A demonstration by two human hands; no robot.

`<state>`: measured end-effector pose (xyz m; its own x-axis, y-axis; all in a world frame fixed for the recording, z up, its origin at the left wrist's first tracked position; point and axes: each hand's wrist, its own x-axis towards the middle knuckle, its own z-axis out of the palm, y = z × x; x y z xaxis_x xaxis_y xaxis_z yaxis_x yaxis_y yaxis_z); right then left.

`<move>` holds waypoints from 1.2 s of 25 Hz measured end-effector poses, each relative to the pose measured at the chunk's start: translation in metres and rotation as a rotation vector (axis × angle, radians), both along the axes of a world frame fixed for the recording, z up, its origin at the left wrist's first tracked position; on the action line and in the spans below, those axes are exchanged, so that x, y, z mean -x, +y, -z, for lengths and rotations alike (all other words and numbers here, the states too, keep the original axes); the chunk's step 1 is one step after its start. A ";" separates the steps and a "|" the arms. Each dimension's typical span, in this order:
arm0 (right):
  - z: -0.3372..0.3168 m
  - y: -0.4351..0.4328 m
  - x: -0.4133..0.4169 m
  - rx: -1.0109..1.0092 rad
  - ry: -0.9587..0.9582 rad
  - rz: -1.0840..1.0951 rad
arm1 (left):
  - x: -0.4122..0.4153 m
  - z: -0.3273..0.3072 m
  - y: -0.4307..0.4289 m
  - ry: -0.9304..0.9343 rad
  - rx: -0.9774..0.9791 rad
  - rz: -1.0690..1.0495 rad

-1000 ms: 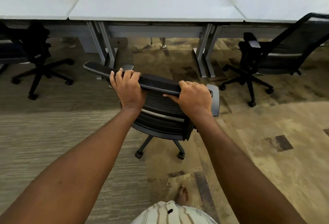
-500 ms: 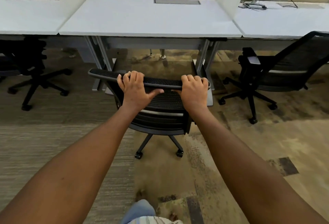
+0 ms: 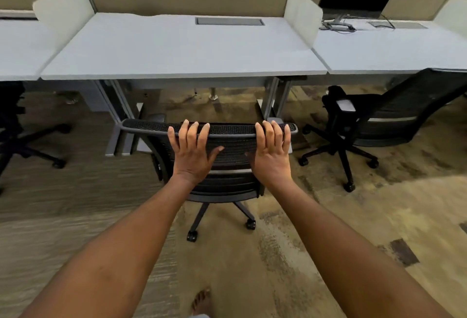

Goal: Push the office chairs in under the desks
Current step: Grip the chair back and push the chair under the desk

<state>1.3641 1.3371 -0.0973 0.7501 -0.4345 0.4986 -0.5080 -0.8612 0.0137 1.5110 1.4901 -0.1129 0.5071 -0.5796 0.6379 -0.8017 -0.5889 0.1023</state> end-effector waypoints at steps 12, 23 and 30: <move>-0.015 -0.059 -0.071 -0.048 0.286 0.158 | -0.064 -0.006 -0.063 0.057 -0.170 0.053; -0.055 -0.102 -0.137 -0.225 0.554 0.198 | -0.122 -0.031 -0.111 0.222 -0.448 -0.046; -0.046 -0.104 -0.161 -0.235 0.555 0.177 | -0.151 -0.035 -0.111 0.251 -0.495 -0.028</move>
<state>1.5255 1.2335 -0.0515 0.7767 -0.6261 -0.0688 -0.6143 -0.7771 0.1369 1.6625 1.3793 -0.0778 0.6280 -0.7635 0.1504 -0.7717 -0.6359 -0.0059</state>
